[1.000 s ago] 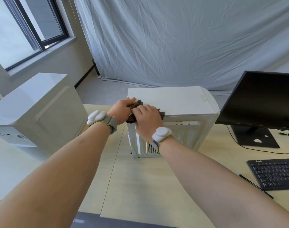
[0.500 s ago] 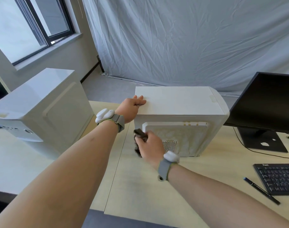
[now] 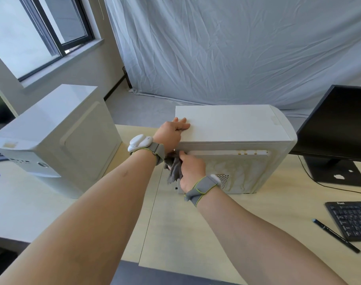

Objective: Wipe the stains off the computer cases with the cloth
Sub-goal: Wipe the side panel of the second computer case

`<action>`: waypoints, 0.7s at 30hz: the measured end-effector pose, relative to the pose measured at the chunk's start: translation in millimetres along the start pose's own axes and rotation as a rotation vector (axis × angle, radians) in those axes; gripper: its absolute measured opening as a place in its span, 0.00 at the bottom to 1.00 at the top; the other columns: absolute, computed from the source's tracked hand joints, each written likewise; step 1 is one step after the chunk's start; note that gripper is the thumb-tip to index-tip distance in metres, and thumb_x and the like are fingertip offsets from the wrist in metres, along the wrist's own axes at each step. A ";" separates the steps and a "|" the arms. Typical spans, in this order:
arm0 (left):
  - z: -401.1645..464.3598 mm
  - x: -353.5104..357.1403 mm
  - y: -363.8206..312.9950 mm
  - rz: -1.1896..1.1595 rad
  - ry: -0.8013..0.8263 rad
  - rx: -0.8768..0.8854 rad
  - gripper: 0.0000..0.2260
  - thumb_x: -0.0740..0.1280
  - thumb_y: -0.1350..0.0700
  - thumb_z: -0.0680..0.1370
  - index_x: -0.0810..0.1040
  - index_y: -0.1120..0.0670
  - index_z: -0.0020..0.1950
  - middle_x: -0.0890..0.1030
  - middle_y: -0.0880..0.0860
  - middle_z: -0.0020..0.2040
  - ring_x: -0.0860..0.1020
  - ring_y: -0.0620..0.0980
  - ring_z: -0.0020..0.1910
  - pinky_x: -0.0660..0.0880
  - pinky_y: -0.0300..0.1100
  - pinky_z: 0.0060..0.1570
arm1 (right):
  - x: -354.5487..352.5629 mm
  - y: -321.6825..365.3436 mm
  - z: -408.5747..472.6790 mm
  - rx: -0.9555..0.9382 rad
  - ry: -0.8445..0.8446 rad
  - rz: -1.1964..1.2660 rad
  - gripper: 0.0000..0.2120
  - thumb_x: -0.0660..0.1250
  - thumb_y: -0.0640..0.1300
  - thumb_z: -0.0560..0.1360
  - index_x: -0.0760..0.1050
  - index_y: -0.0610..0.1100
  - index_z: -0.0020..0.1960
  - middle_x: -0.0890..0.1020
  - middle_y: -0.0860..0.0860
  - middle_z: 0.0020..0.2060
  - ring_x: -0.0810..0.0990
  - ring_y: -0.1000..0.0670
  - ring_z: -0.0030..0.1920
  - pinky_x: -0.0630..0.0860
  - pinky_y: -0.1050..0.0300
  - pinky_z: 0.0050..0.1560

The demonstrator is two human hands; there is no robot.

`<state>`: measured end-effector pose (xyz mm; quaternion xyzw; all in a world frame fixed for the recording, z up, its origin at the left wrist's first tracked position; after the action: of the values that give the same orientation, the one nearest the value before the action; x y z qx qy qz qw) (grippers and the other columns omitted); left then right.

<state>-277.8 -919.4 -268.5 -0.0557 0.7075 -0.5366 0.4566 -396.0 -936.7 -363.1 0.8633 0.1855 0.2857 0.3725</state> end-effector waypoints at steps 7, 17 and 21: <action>2.1 -0.1 -1.1 0.020 0.044 -0.008 0.18 0.58 0.66 0.84 0.78 0.55 0.71 0.68 0.50 0.77 0.57 0.45 0.80 0.48 0.30 0.70 | -27.9 62.2 -26.8 -0.244 0.068 0.007 0.08 0.69 0.35 0.77 0.81 0.30 0.48 0.84 0.37 0.40 0.84 0.39 0.41 0.84 0.43 0.41; -3.2 11.0 -61.2 0.767 -0.059 0.023 0.05 0.60 0.61 0.70 0.73 0.56 0.43 0.76 0.54 0.42 0.76 0.57 0.48 0.72 0.46 0.51 | -104.2 69.3 -36.6 -0.372 -0.231 0.027 0.08 0.75 0.48 0.73 0.77 0.46 0.42 0.82 0.47 0.39 0.80 0.44 0.43 0.79 0.47 0.44; 0.9 44.3 -81.3 0.595 -0.073 0.178 0.16 0.60 0.62 0.76 0.76 0.56 0.63 0.76 0.53 0.65 0.74 0.55 0.64 0.65 0.44 0.65 | -147.5 89.9 -41.8 -0.367 -0.361 0.256 0.07 0.68 0.48 0.79 0.73 0.45 0.51 0.80 0.46 0.44 0.81 0.44 0.42 0.80 0.46 0.41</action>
<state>-336.1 -979.3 -228.6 0.1747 0.6261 -0.4370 0.6217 -526.0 -1051.7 -324.8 0.8347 -0.0493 0.2008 0.5105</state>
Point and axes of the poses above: each hand's wrist, its own z-axis towards the middle knuckle, its own x-axis out of the palm, y = z × x, the point moved 9 cm from there along z, towards the middle knuckle
